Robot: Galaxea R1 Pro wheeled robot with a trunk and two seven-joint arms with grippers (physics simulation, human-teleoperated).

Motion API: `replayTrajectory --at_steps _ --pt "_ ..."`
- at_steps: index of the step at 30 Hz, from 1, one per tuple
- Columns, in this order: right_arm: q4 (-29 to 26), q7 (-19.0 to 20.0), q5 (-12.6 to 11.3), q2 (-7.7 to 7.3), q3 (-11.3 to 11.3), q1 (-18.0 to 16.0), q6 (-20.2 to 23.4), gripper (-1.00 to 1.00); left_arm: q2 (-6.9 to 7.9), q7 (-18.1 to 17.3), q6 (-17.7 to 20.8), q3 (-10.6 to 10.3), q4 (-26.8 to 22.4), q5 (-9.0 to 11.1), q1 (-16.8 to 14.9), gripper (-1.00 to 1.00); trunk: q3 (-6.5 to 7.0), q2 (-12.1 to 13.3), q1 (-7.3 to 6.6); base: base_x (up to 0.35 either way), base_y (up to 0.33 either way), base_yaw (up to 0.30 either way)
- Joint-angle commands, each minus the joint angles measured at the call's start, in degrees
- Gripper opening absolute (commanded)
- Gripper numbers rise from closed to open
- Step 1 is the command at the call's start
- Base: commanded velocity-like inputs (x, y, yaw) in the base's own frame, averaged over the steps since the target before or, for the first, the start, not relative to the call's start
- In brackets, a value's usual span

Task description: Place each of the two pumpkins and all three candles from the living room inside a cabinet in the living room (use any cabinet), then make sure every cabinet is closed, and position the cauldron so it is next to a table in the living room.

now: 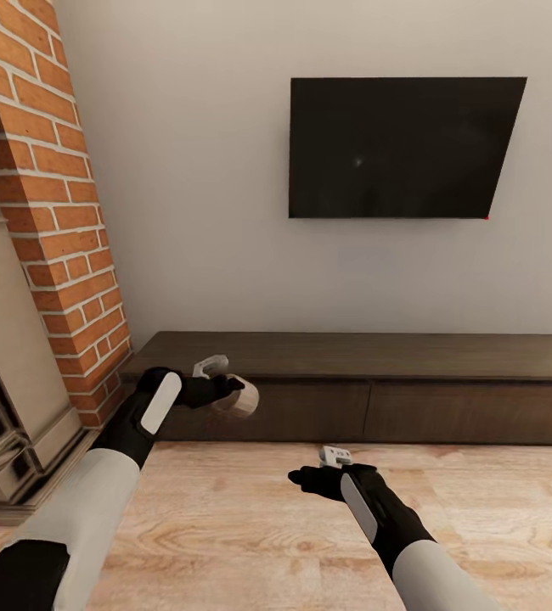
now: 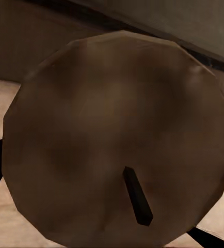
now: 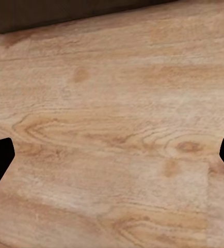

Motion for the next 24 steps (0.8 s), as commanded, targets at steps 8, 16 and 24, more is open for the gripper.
replayTrajectory --at_steps 8,16,24 --pt "0.01 0.15 0.06 -0.01 0.01 -0.02 -0.05 1.0 -0.01 0.27 3.29 -0.04 -0.1 8.65 -9.81 -1.0 -0.07 -0.02 -0.01 0.0 0.0 0.0" --pt "0.01 0.42 -0.21 -0.01 -0.05 -0.02 -0.16 1.0 0.2 -0.15 6.36 3.83 0.02 13.05 -16.48 -1.0 -0.07 -0.02 -0.01 0.0 0.0 0.0" --pt "0.01 1.95 -0.37 -0.02 -0.09 0.02 -0.16 1.0 1.69 -3.03 7.29 5.66 0.18 32.75 -17.72 -1.0 -0.07 -0.02 -0.01 0.0 0.0 0.0"
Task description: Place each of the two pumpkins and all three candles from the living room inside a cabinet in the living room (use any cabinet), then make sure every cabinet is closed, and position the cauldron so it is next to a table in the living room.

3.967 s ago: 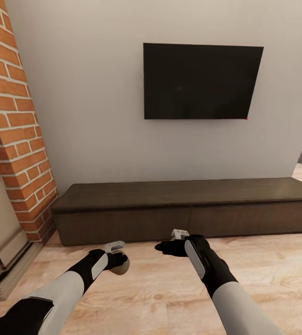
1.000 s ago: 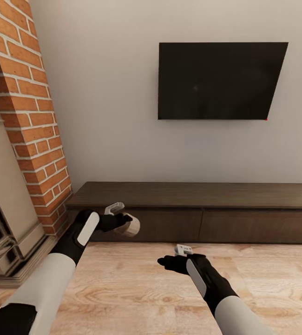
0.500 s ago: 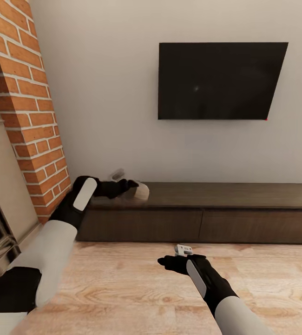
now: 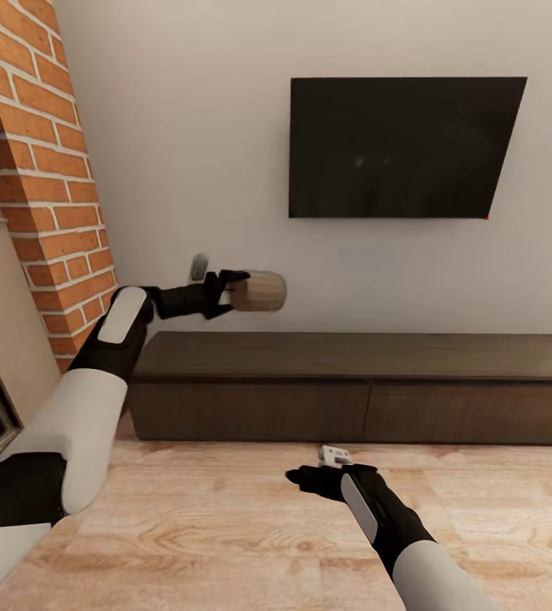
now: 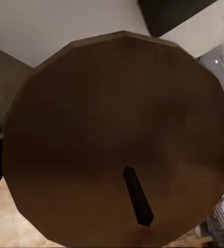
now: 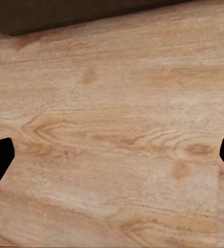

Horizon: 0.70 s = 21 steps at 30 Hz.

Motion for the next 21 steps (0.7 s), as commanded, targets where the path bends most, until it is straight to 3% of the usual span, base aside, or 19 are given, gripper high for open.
replayTrajectory --at_steps 1,4,6,7,13,16,17,19,21 --pt "-0.06 1.54 0.02 -0.04 -0.02 0.0 0.24 1.0 0.07 -1.24 0.47 0.07 0.02 0.69 -0.03 -1.0 -0.06 -0.02 -0.01 0.0 0.0 0.0" --pt "-0.02 3.48 -0.05 -0.72 -0.05 0.02 0.24 1.0 0.07 -5.57 0.62 -0.1 -0.06 1.85 -0.05 -1.0 -0.06 -0.02 -0.01 0.0 0.0 0.0" --pt "0.01 3.98 -0.08 -1.45 -0.05 0.09 0.23 1.0 0.01 -10.46 0.63 -0.22 -0.11 2.07 -0.05 -1.0 -0.06 -0.02 -0.01 0.0 0.0 0.0" --pt "0.02 4.59 -0.35 -1.83 -0.05 0.27 0.11 1.0 -0.08 -15.63 0.58 -1.28 -0.34 2.09 -0.01 -1.0 -0.06 -0.02 -0.01 0.0 0.0 0.0" --pt "0.06 5.33 -1.26 -1.99 -0.05 0.36 -2.02 1.0 -0.12 -19.49 -0.02 -6.14 -0.23 2.14 0.01 -1.0 -0.06 -0.02 -0.01 0.0 0.0 0.0" --pt "0.25 5.43 -1.4 -2.01 -0.12 0.37 -2.74 1.0 -0.16 -21.07 -0.81 -7.17 -0.38 2.21 0.29 -1.0 -0.06 -0.02 -0.01 0.0 0.0 0.0" --pt "0.35 5.53 -1.42 -2.01 -0.14 0.37 -2.97 1.0 -0.14 -24.09 -0.99 -7.42 -0.53 2.09 0.38 -1.0 -0.06 -0.02 -0.01 0.0 0.0 0.0" --pt "0.38 5.56 -1.42 -2.05 -0.19 0.37 -3.03 1.0 -0.13 -25.46 -1.04 -7.48 -0.56 2.04 0.37 -1.0 -0.06 -0.02 -0.01 0.0 0.0 0.0" --pt "0.38 5.62 -1.48 -2.14 -1.36 0.37 -3.03 1.0 -0.16 -26.61 -1.07 -7.61 -1.2 1.98 0.41 -1.0 -0.06 -0.02 -0.01 0.0 0.0 0.0"
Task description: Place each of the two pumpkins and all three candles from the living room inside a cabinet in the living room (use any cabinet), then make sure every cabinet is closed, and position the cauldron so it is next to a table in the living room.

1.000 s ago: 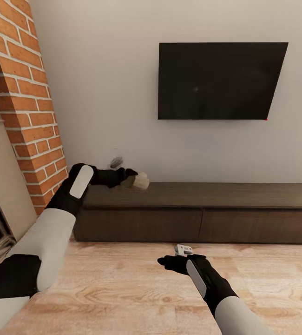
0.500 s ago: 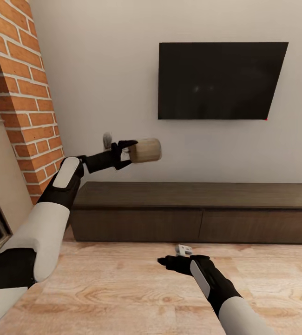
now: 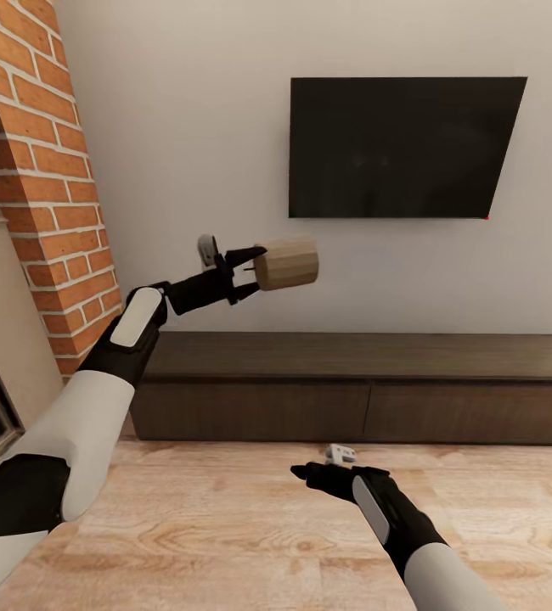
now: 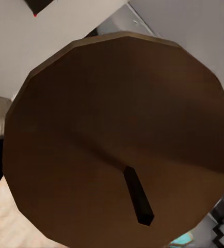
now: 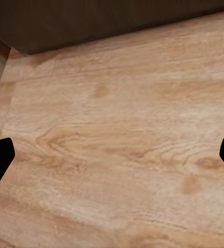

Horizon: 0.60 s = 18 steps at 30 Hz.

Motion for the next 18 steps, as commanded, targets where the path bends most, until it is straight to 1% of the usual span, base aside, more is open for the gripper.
replayTrajectory --at_steps 1,3,4,6,7,9,10,11,12,15,18 --pt "-0.06 0.04 -0.14 -0.03 -0.8 -0.02 0.27 1.0 0.03 -0.72 -0.14 -0.18 -0.57 -0.57 -0.03 -1.0 -0.06 -0.02 -0.01 0.0 0.0 0.0" --pt "-0.03 0.04 -0.09 -0.04 -1.54 -0.02 0.29 1.0 -0.02 -0.9 -0.72 -0.27 -1.42 -0.77 -0.02 -1.0 -0.06 -0.02 -0.01 0.0 0.0 0.0" --pt "1.2 -0.08 -0.06 -0.06 -2.26 -0.02 0.44 1.0 -0.08 -1.2 -3.32 -0.68 -2.7 -1.03 0.0 -1.0 -0.06 -0.02 -0.01 0.0 0.0 0.0" --pt "1.4 -0.09 -0.06 -0.06 -2.34 -0.02 0.46 1.0 -0.08 -1.19 -3.62 -1.25 -3.22 -1.07 0.0 -1.0 -0.06 -0.02 -0.01 0.003 0.0 0.0" --pt "1.48 -0.04 -0.06 -0.06 -2.34 -0.02 0.46 1.0 -0.08 -1.16 -3.79 -2.22 -3.45 -1.08 0.0 -1.0 -0.06 -0.02 -0.01 0.038 0.0 0.0" --pt "1.56 -0.05 -0.01 -0.06 -2.32 -0.02 0.49 1.0 -0.13 -1.07 -4.05 -5.06 -3.68 -1.07 0.0 -1.0 -0.06 -0.02 -0.01 0.109 0.0 0.0" --pt "1.57 -0.06 -0.01 -0.06 -2.32 -0.02 0.5 1.0 -0.14 -1.05 -4.15 -5.72 -3.72 -1.06 0.0 -1.0 -0.06 -0.02 -0.01 0.172 0.0 0.0" --pt "1.59 0.01 0.01 -0.06 -2.36 -0.02 0.48 1.0 -0.27 -1.03 -4.95 -7.14 -3.78 -1.04 0.0 -1.0 -0.06 -0.02 -0.01 0.249 0.0 0.0" --pt "1.63 0.05 -0.01 -0.06 -2.37 -0.02 0.46 1.0 -0.52 -1.02 -5.8 -7.71 -3.8 -1.03 0.0 -1.0 -0.06 -0.02 -0.01 0.278 0.0 0.0" --pt "2.3 0.07 -0.6 -0.06 -2.44 -0.02 0.34 1.0 -0.98 -1.01 -7.65 -8.67 -3.83 -1.03 0.0 -1.0 -0.06 -0.02 -0.01 0.305 0.0 0.0" --pt "2.89 0.07 -1.35 -0.06 -2.5 -0.02 0.26 1.0 -1.07 -1.01 -8.11 -9.3 -3.82 -1.02 0.0 -1.0 -0.06 -0.02 -0.01 0.323 0.0 0.0"
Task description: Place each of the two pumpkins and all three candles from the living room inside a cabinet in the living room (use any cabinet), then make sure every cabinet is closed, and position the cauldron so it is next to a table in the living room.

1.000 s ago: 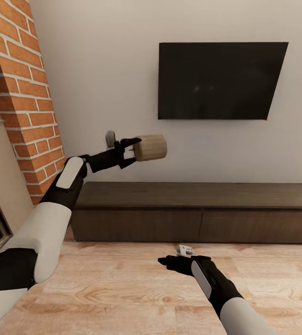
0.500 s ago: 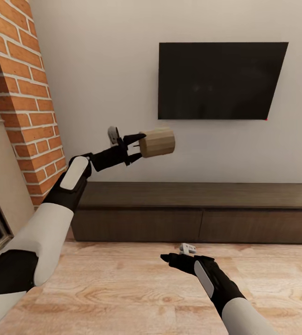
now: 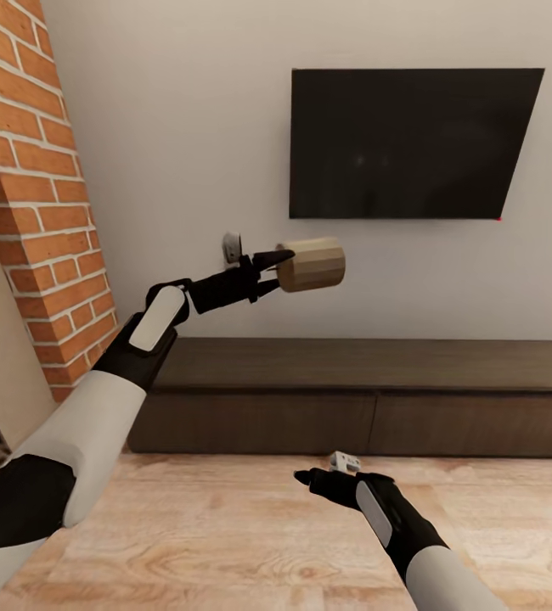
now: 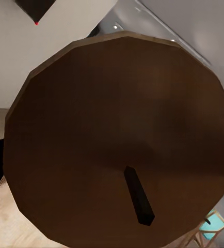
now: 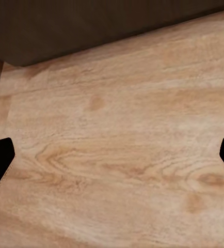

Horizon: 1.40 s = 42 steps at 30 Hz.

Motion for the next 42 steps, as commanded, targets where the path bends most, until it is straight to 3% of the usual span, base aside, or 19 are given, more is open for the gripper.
replayTrajectory --at_steps 1,6,10,13,15,17,25,29,34,38,42 --pt "0.29 0.04 -0.6 -0.01 0.04 -0.02 0.16 1.0 -0.03 -0.24 0.11 -0.23 0.04 0.18 -0.05 -1.0 -0.06 -0.02 0.02 0.327 0.0 0.0" --pt "2.42 0.41 -3.42 -0.04 -0.03 -0.02 -2.17 1.0 -0.07 -0.27 -0.07 -0.64 0.08 0.24 -0.05 -1.0 -0.06 -0.02 0.02 0.33 0.0 0.0" --pt "6.01 10.11 -8.81 -2.11 -0.03 -0.02 -3.29 1.0 -0.07 -0.37 -0.1 -0.7 0.07 0.31 -0.05 -1.0 -0.06 -0.02 0.02 0.335 0.0 0.0" --pt "7.62 16.33 -10.99 -2.92 0.02 -0.02 -3.42 1.0 -0.1 -0.43 -0.07 -0.7 0.04 0.42 -0.05 -1.0 -0.06 -0.02 0.02 0.336 0.0 0.0" --pt "8.14 19.07 -11.69 -3.18 0.04 -0.02 -3.47 1.0 -0.14 -0.77 0.04 -0.7 0.04 0.49 -0.05 -1.0 -0.06 -0.02 0.02 0.336 0.0 0.0" --pt "8.47 20.7 -12.1 -3.39 -0.01 -0.02 -3.5 1.0 -0.16 -3.89 0.21 -0.87 0.09 0.53 -0.05 -1.0 -0.06 -0.02 0.02 0.336 0.0 0.0" --pt "8.68 21.1 -12.27 -3.85 -0.04 -0.02 -3.44 1.0 -0.57 -5.83 0.42 -1.64 0.25 0.45 -0.05 -1.0 -0.06 -0.02 0.02 0.275 0.0 0.0" --pt "10.87 21.91 -13.17 -4.92 -0.08 -0.02 -3.36 1.0 -1.75 -5.87 0.41 -2.02 0.2 0.45 -0.05 -1.0 -0.06 -0.02 0.02 0.024 0.0 0.0" --pt "13.96 28.41 -19.65 -6.88 -0.02 -0.02 -3.46 1.0 -2.45 -5.94 0.43 -2.1 0.18 0.45 -0.05 -1.0 -0.06 -0.02 0.02 0.141 0.104 0.0" --pt "16.21 32.09 -21.51 -7.33 -0.04 -0.02 -3.5 1.0 -2.55 -5.9 0.43 -2.11 0.24 0.45 -0.05 -1.0 -0.06 -0.02 0.02 0.143 0.095 0.0" --pt "17.04 40.51 -21.76 -7.46 0.06 -0.02 -3.43 1.0 -2.76 -5.92 0.43 -2.11 0.21 0.45 -0.05 -1.0 -0.06 -0.02 0.02 0.031 0.02 0.0"
